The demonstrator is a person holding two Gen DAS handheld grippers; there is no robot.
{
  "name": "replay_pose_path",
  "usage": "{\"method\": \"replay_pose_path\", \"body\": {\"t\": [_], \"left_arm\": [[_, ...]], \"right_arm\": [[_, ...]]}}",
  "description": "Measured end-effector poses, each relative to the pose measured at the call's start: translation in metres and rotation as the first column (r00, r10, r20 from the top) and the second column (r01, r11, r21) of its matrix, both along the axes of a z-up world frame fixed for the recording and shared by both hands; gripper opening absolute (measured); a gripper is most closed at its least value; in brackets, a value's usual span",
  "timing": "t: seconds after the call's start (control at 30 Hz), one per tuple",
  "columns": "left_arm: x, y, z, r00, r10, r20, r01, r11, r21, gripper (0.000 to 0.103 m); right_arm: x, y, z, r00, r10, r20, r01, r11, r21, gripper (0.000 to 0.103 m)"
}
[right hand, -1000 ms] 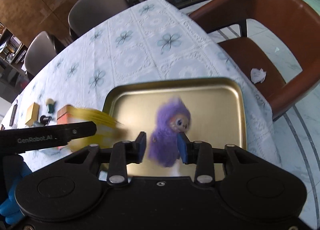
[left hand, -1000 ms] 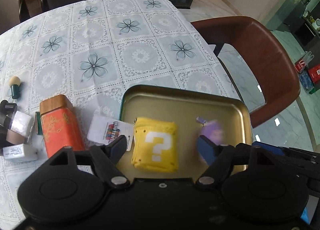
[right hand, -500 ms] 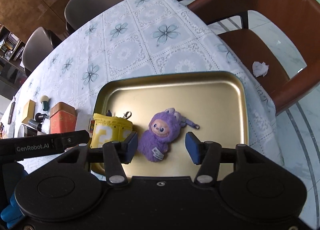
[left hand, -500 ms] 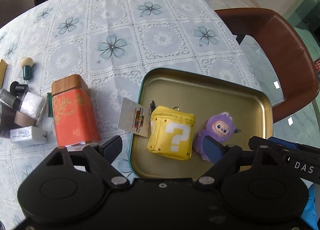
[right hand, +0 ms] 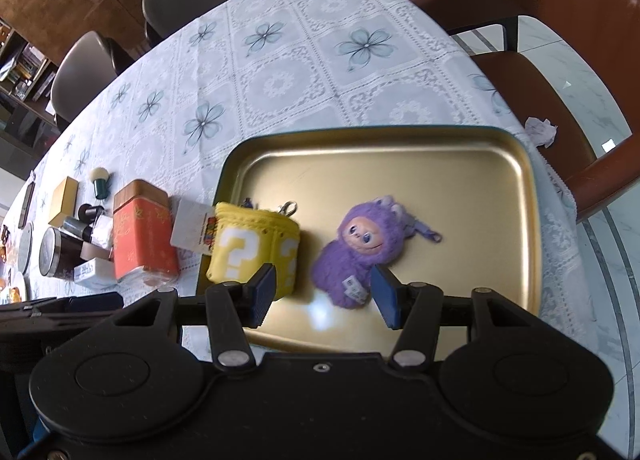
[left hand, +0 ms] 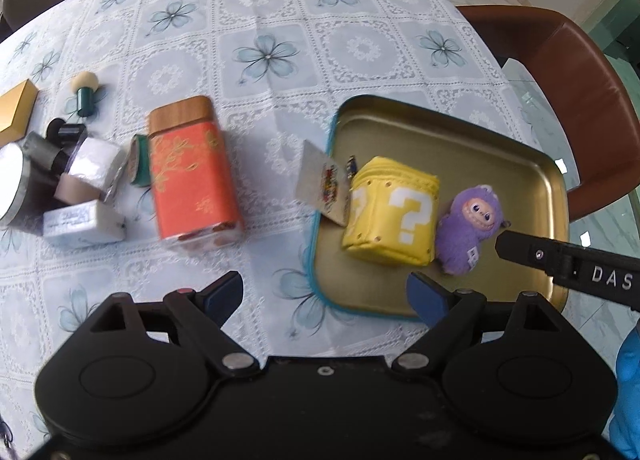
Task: Organize soft objects
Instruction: 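Move both tools back toward the cosmetics cluster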
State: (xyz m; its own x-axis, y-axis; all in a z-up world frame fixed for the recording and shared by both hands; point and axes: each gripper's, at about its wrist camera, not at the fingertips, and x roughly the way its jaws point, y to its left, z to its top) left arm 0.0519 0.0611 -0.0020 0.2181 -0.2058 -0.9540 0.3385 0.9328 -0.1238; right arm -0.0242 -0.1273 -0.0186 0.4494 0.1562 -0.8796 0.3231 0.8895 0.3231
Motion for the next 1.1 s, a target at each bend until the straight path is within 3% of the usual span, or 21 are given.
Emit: {"method": "replay_pose_path", "body": {"t": [0.3,0.7,0.9,1.1], "left_arm": [[-0.007,0.087,-0.002,0.999,0.036,0.007,-0.036,0.999,0.001,0.09],[0.012,0.245,-0.022,0.982,0.187,-0.007,-0.187,0.981,0.049,0.091],[0.042,0.307,-0.012,0.966,0.252,0.052,-0.255,0.965,0.064,0.091],[0.078,0.344,0.005,0.949,0.291,0.121,-0.299,0.953,0.056,0.091]], "right_arm": [[0.009,0.074,0.007,0.999,0.035,-0.01,-0.035,0.999,-0.041,0.053],[0.041,0.204,0.004,0.986,0.155,-0.053,-0.157,0.987,-0.032,0.053],[0.079,0.249,0.013,0.973,0.227,-0.032,-0.228,0.973,-0.043,0.053],[0.131,0.278,0.031,0.965,0.262,0.012,-0.26,0.962,-0.079,0.053]]}}
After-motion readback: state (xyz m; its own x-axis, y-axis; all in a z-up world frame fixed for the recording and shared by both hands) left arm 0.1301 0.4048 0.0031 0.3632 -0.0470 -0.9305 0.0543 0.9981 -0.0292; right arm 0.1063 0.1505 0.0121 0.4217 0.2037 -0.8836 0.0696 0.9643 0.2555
